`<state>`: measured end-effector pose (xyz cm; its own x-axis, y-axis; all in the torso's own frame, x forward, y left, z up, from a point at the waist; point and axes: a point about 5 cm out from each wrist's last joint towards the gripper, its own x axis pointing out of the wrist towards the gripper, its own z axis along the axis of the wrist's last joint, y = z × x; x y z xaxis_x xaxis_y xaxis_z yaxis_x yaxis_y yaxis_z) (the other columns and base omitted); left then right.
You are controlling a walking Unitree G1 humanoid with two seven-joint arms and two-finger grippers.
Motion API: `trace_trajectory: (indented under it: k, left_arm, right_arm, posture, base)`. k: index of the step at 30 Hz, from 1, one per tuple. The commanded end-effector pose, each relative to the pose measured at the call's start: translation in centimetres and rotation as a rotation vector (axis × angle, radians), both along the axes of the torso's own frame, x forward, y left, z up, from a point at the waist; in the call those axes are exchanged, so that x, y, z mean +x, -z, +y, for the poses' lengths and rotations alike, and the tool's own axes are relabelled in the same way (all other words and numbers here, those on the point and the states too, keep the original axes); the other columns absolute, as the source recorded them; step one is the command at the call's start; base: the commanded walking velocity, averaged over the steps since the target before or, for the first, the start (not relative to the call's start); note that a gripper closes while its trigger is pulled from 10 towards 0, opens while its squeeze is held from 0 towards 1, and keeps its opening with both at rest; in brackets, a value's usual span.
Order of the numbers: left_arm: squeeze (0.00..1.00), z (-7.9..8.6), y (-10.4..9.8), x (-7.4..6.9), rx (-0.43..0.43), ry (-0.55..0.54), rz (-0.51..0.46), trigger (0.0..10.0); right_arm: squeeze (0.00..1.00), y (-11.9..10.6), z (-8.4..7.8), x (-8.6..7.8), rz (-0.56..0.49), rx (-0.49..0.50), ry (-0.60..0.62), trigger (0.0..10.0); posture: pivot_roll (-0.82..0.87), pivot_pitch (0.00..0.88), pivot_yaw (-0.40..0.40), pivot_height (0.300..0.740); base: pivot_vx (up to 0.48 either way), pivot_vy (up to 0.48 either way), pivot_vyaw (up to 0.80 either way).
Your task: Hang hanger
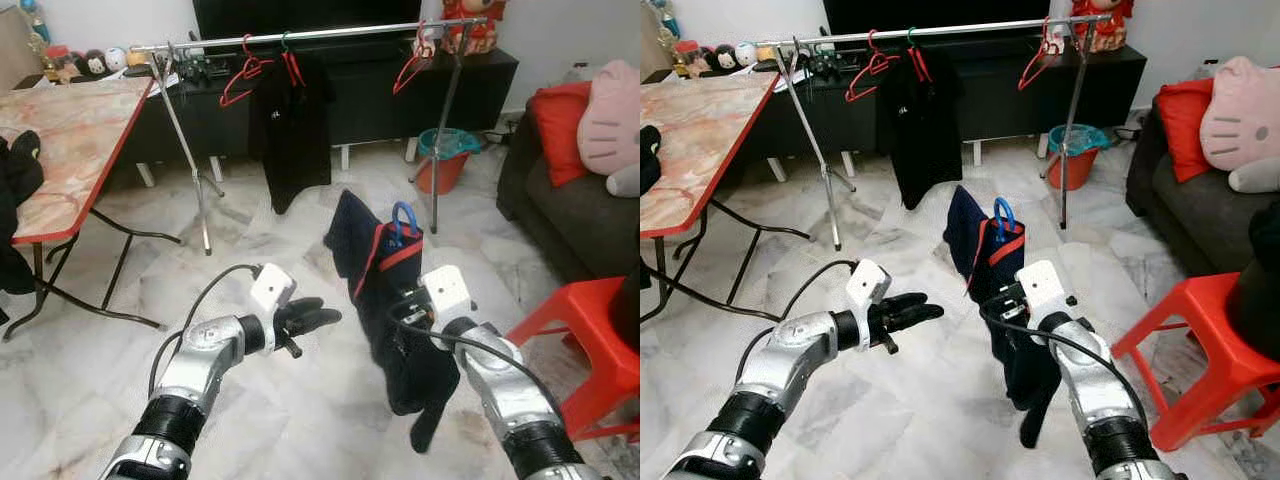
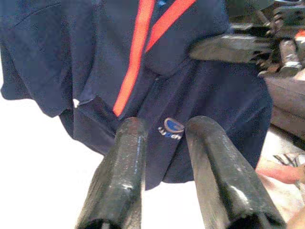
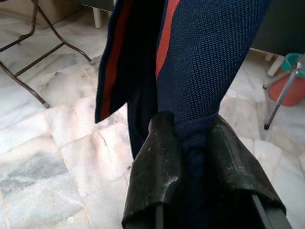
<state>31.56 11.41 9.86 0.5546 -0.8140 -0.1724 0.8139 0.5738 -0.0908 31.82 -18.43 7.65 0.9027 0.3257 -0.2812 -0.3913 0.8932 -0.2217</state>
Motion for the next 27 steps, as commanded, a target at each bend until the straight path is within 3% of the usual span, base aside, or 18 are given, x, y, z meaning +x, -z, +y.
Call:
trace_trajectory:
  k: [1, 7, 8, 13, 19, 24, 27]
  left_arm:
    - [1.0, 1.1, -0.6, -0.1, -0.019, 0.01, -0.001, 10.0]
    - [1.0, 2.2, -1.3, -0.7, 0.006, 0.084, 0.002, 10.0]
    - [1.0, 2.5, -1.4, -1.1, 0.029, 0.118, 0.007, 10.0]
    - [1.0, 2.9, -1.8, -1.9, 0.045, 0.211, 0.029, 10.0]
    - [1.0, 2.8, -1.5, -3.4, 0.087, 0.361, 0.081, 10.0]
    - [1.0, 2.6, -2.1, -4.3, 0.068, 0.472, 0.1, 10.0]
    - [1.0, 2.7, -2.1, -4.6, 0.076, 0.497, 0.107, 10.0]
  right_arm:
    - [0.0, -1.3, -0.6, 0.1, -0.055, 0.017, -0.044, 10.0]
    - [0.0, -1.5, -2.1, -0.7, -0.01, -0.024, -0.189, 10.0]
    - [0.0, -1.5, -2.6, -1.3, 0.027, -0.031, -0.272, 10.0]
    - [0.0, -1.5, -3.6, -2.9, 0.111, -0.04, -0.446, 10.0]
    - [0.0, -2.0, -3.7, -3.9, 0.173, 0.02, -0.611, 10.0]
    - [0.0, -2.3, -3.3, -4.7, 0.209, 0.032, -0.749, 10.0]
    - [0.0, -2.3, -3.1, -5.0, 0.226, 0.047, -0.791, 10.0]
  posture:
    - [-0.2, 0.0, 0.045, 0.74]
    - [-0.19, 0.0, 0.041, 0.74]
    - [-0.19, 0.0, 0.04, 0.74]
    - [-0.19, 0.0, 0.04, 0.74]
    - [-0.19, 0.0, 0.024, 0.74]
    - [-0.17, 0.0, -0.002, 0.74]
    - [-0.17, 0.0, -0.01, 0.74]
  base:
    - [0.0, 0.0, 0.0]
    - [0.0, 0.0, 0.0]
    - [0.0, 0.0, 0.0]
    - [0.0, 0.0, 0.0]
    - [0.0, 0.0, 0.0]
    - [0.0, 0.0, 0.0]
    - [0.0, 0.0, 0.0]
